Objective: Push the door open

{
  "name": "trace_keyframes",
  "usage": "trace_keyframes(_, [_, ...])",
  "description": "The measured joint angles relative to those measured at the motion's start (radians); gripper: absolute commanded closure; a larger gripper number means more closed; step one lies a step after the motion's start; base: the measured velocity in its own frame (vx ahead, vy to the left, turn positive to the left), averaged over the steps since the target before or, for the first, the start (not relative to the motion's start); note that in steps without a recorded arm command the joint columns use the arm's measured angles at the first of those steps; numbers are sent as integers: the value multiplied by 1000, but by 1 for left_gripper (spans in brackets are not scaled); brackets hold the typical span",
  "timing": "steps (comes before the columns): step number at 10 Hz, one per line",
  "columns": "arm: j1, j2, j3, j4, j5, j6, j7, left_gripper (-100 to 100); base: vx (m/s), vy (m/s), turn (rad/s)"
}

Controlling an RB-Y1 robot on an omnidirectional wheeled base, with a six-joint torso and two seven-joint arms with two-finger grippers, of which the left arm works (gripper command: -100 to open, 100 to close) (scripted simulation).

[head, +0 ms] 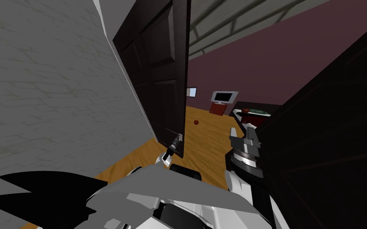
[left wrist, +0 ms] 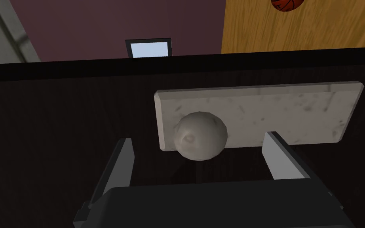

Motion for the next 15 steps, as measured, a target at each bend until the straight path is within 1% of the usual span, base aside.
trace_keyframes(1, [0,-3,2,2,1,-2,-2,-100,70,-16,12])
trace_keyframes(2, [1,-4,2,2,1,-3,-2,100,-15,-1,-7])
trace_keyframes(7, [0,-3,1,3,0,1,-2,100,-11,3,-3])
trace_keyframes(8, [1,-3,1,3,0,1,-2,100,81,-54,37])
trace_keyframes(10, [14,0,7,-5,0,12,-4,100,143,-62,55])
trace_keyframes(11, [13,0,12,1,1,12,-5,100,175,-74,23])
trace_keyframes(13, [-16,-1,30,42,6,-5,-10,100,152,-73,36])
trace_keyframes(14, [8,2,30,-5,4,10,-12,100,152,-63,47])
trace_keyframes(15, [7,3,37,-6,5,13,-14,100,200,-117,76])
